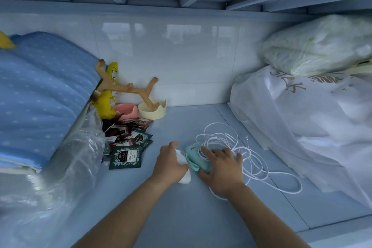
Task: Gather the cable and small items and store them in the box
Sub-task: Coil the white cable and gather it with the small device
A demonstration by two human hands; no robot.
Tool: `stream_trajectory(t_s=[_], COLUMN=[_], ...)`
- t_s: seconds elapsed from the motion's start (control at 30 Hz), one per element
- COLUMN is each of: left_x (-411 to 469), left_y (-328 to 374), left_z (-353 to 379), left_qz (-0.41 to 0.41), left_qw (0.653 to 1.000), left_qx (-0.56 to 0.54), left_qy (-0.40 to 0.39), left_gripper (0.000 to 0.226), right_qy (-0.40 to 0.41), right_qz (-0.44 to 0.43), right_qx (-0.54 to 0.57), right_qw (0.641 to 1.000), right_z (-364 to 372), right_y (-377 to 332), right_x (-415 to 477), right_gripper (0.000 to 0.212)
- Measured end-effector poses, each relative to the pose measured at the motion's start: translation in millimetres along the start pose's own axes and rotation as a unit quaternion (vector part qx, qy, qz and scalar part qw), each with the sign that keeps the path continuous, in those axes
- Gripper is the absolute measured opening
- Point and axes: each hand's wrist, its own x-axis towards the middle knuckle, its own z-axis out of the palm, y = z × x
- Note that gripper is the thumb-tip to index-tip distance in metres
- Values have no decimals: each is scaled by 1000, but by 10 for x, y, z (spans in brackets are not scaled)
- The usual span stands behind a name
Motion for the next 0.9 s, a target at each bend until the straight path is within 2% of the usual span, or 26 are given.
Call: stream_trajectory(t_s=[0.1,0.2,0.3,0.43,0.53,0.73,0.9], left_x=[18,33,33,21,-6,-40,-53], left_y=[1,12,29,33,23,34,65], left_z=[10,28,56,93,130,182,203], left_qz=[-8,-24,-30,-31,-19,27,51], left_qw=[1000,1000,999,999,999,1000,998], left_qx=[-1,-11,-15,-21,-26,-2,19], left_qy=[15,8,-6,-5,3,-2,5], left_gripper=[74,81,79,72,64,61,61], right_qy=[7,57,100,-14,-80,-97,-61], right_qz=[-12,-29,5,91,98,110,101], right_qx=[20,86,92,42,52,22,0], right_qw=[1000,994,991,995,991,989,993], right_z=[-28,-71,-109,-109,-80,-65,-34], right_y=[14,20,49,90,69,9,-38], right_x=[-13,-68,-103,-110,-74,8,46], right_gripper=[66,70,74,84,93,109,99])
